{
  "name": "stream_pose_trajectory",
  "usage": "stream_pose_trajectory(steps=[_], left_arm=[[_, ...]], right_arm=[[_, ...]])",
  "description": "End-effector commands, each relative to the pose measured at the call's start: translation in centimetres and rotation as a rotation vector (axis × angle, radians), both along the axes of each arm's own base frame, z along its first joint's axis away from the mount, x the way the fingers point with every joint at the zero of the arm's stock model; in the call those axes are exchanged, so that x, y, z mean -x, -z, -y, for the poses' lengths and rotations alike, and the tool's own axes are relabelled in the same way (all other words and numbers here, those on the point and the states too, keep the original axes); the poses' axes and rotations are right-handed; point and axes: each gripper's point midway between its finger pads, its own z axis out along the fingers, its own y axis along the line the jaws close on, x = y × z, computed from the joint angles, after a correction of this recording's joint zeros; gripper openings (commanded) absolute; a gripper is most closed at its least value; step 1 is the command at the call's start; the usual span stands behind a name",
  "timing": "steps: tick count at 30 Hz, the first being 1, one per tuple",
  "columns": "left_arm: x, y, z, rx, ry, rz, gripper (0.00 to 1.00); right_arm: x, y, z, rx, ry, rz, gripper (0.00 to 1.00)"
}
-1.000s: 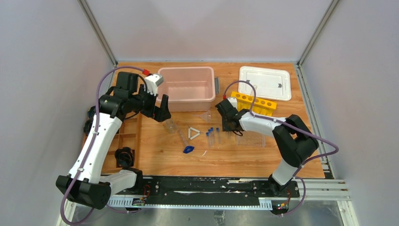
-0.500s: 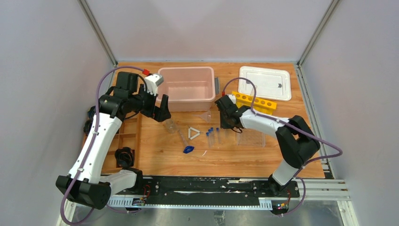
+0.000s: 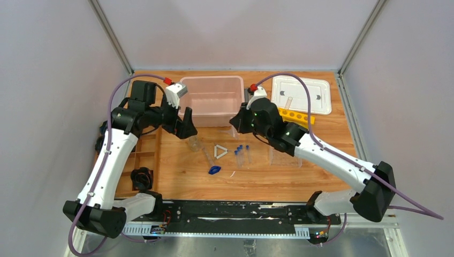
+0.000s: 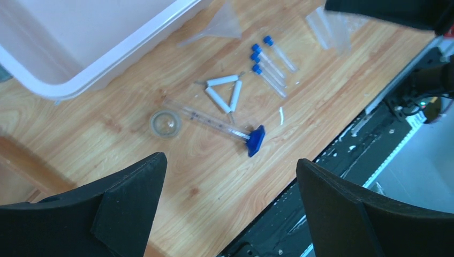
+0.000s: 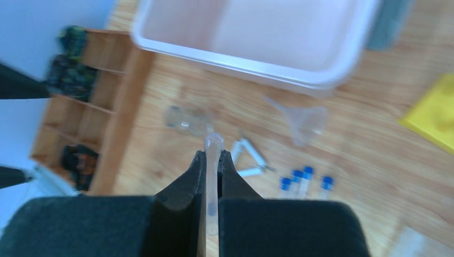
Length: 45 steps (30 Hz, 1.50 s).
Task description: Organize the chemistry lab equipment
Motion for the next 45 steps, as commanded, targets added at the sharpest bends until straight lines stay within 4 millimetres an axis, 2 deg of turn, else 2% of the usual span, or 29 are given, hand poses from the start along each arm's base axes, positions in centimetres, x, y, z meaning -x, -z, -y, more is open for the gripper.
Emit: stream_pose_trajectory(steps=[1, 5, 12, 22, 27, 32, 35, 37, 40, 41, 43, 45], left_arm=[[1.4, -3.6, 2.2, 0.136, 0.107, 0.037, 0.96], [2.8, -4.9, 3.9, 0.245, 0.188, -0.009, 0.91], [3.8, -5.3, 5.1, 0.341, 0.237, -0.101, 0.77], [4.6, -5.6, 5.7, 0.389, 0.277, -0.142, 0.59], [4.2, -5.7, 5.7, 0.398, 0.257, -0.130, 0.43], [3.5, -5.7, 5.5, 0.384, 0.227, -0.109, 0.21], [3.4, -5.6, 5.4, 0.377, 0.217, -0.106, 0.14], [3.2, -5.6, 5.3, 0.369, 0.211, -0.094, 0.11], [3.3, -5.6, 5.1, 0.353, 0.223, -0.061, 0.08], [3.6, -5.5, 5.1, 0.351, 0.239, -0.045, 0.08], [4.2, -5.4, 5.0, 0.340, 0.283, 0.002, 0.08], [5.0, -5.4, 4.8, 0.327, 0.329, 0.063, 0.07]], right_arm=[[2.1, -7.2, -4.7, -0.177, -0.077, 0.117, 0.00], [3.7, -10.8, -7.2, -0.283, -0.106, 0.196, 0.00], [4.9, -14.1, -9.0, -0.394, -0.088, 0.268, 0.00], [5.1, -15.8, -11.1, -0.479, -0.090, 0.265, 0.00], [5.1, -16.4, -11.9, -0.503, -0.096, 0.264, 0.00], [5.2, -16.4, -12.0, -0.508, -0.091, 0.266, 0.00], [5.2, -16.0, -12.1, -0.498, -0.091, 0.261, 0.00], [4.9, -15.6, -11.9, -0.479, -0.072, 0.255, 0.09], [4.2, -14.9, -11.3, -0.414, -0.043, 0.219, 0.36], [3.9, -14.6, -11.2, -0.383, -0.046, 0.189, 0.42], [3.6, -12.9, -10.8, -0.291, -0.077, 0.103, 0.49], [3.8, -13.0, -11.4, -0.287, -0.167, 0.047, 0.52]])
